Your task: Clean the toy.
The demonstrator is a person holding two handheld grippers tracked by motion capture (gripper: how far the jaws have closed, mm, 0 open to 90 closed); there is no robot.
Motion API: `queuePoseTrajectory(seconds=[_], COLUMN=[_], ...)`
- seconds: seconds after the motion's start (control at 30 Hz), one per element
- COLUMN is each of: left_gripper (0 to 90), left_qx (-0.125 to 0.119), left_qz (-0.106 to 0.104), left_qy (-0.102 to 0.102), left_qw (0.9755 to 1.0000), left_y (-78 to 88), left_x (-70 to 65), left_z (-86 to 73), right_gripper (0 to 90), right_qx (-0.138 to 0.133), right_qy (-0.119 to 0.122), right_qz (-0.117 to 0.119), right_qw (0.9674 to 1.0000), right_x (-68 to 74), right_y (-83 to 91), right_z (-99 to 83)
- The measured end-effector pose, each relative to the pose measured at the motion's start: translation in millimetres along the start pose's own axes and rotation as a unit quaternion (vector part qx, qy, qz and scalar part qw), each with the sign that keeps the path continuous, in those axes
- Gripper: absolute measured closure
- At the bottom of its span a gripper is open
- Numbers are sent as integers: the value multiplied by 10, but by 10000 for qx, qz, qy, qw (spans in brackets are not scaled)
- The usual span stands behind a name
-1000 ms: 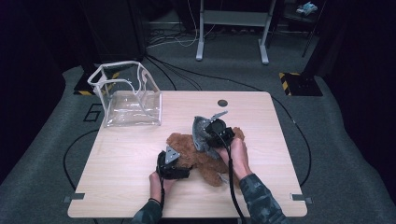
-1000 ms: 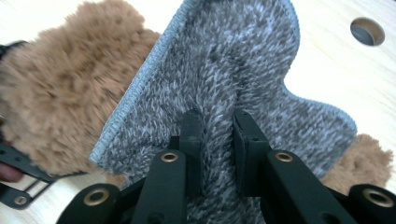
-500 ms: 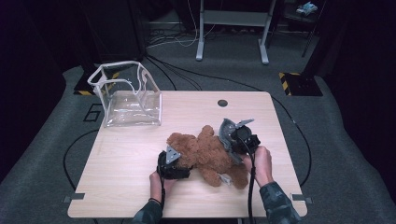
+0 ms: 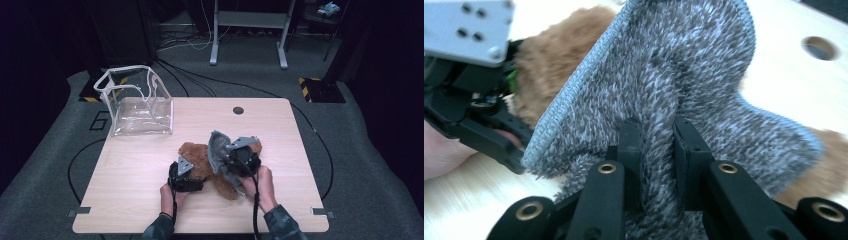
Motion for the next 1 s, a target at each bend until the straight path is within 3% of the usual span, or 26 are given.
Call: queuePoseTrajectory(seconds=[0.1,0.2,0.37,0.57,0.73,0.83,1.0], left_gripper=[148,148,148,148,147,148,148], left_qx=[36,-20,23,17,-30,-22,21], left_qz=[0,34,28,16,27,17,2], left_qy=[-48,-33,-77,-84,-61,-47,-55], left_qw=[10000,10000,10000,10000,10000,10000,10000], left_y=[4,-6,0,0,-6,-6,-1], left_x=[6,0,5,-1,1,6,7], left_z=[-4,2,0,2,6,5,2], right_gripper=[765,768,770,772,772,771,768], right_qx=[189,284,320,318,429,324,22], right_qy=[123,11,-47,-450,-597,-644,-499], right_qz=[27,51,-33,-77,-138,-112,58], right_qw=[9997,9996,9995,9984,9972,9973,9987], right_x=[108,82,-51,-281,-410,-420,-247], right_y=[-167,-249,-172,-72,-31,37,109], right_z=[-15,-84,-232,-521,-659,-657,-451])
Point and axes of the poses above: each handheld gripper's, and its own axes: y roughly backward along the jaws, z roughly out of its top, x roughly to its left, the point moved 6 cm from there along -y, roughly forward along the jaws, and after that the axes turned 9 degrees about x, right-handed, at the moved point
